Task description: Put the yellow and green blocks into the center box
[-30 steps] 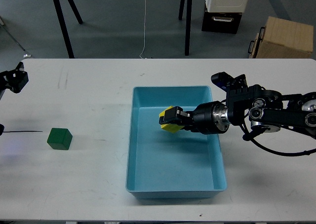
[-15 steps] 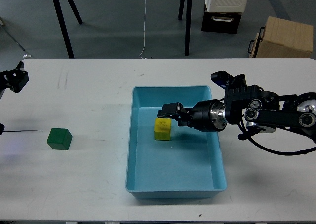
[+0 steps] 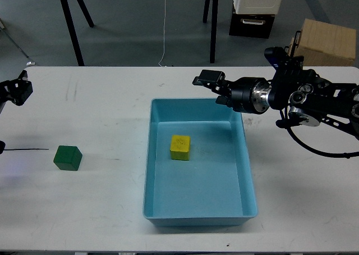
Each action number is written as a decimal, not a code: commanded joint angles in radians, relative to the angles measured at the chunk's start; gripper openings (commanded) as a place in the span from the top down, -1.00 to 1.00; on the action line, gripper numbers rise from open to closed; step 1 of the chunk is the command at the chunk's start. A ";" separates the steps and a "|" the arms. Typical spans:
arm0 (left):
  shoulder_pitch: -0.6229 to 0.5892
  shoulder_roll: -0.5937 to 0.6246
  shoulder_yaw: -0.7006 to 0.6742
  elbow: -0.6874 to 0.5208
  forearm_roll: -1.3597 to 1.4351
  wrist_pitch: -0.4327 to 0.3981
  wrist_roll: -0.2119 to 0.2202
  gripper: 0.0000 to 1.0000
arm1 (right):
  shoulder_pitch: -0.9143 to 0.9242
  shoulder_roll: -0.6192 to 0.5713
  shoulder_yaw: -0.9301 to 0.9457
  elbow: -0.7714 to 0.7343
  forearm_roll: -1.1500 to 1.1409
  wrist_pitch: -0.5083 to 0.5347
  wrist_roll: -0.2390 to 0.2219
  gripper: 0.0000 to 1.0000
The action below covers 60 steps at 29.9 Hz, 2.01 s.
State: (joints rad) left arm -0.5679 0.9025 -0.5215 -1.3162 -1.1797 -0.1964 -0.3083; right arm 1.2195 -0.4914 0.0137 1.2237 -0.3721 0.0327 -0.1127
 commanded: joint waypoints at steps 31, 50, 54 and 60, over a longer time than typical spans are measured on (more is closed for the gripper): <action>0.002 -0.004 -0.002 0.003 -0.003 -0.003 0.005 -1.00 | -0.549 -0.135 0.862 -0.197 1.409 -0.066 0.034 -0.99; 0.008 -0.007 -0.002 0.012 -0.001 -0.015 0.006 -1.00 | -0.643 0.051 0.934 -0.317 1.131 0.243 0.048 -0.99; 0.014 0.001 -0.006 0.015 -0.003 -0.018 0.006 -1.00 | -0.647 0.050 0.930 -0.316 1.131 0.263 0.048 -0.99; 0.054 0.033 -0.008 0.152 0.006 -0.138 0.008 -1.00 | -0.647 0.047 0.927 -0.316 1.110 0.263 0.048 -0.99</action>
State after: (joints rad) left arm -0.5394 0.9181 -0.5290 -1.2435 -1.1765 -0.2689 -0.3020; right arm 0.5723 -0.4416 0.9416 0.9068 0.7564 0.2957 -0.0644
